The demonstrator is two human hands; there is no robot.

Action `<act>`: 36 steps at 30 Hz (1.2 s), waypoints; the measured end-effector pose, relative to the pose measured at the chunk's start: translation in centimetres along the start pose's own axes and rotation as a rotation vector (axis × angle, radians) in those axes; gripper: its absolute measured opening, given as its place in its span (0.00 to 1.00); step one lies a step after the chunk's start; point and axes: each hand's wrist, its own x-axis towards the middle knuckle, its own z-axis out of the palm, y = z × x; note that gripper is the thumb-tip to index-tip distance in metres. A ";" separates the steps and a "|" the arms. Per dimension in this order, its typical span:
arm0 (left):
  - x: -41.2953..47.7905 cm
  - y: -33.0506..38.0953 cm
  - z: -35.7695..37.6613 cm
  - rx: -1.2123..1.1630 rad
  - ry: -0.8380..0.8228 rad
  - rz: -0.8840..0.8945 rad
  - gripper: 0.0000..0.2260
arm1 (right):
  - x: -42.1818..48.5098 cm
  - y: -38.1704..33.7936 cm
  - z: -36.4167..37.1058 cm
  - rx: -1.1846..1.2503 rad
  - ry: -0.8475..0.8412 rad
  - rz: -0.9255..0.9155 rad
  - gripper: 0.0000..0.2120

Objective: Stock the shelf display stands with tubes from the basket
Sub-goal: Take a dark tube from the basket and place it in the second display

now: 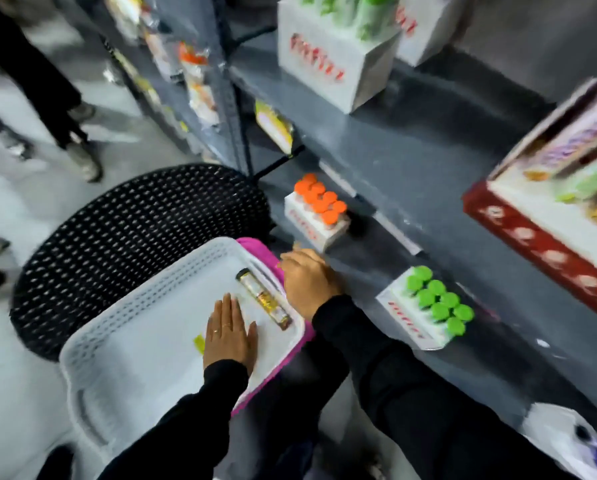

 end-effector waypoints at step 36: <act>1.6 2.3 -3.2 0.182 -0.126 -0.008 0.26 | 2.2 -2.9 -8.8 0.120 -0.248 0.364 0.18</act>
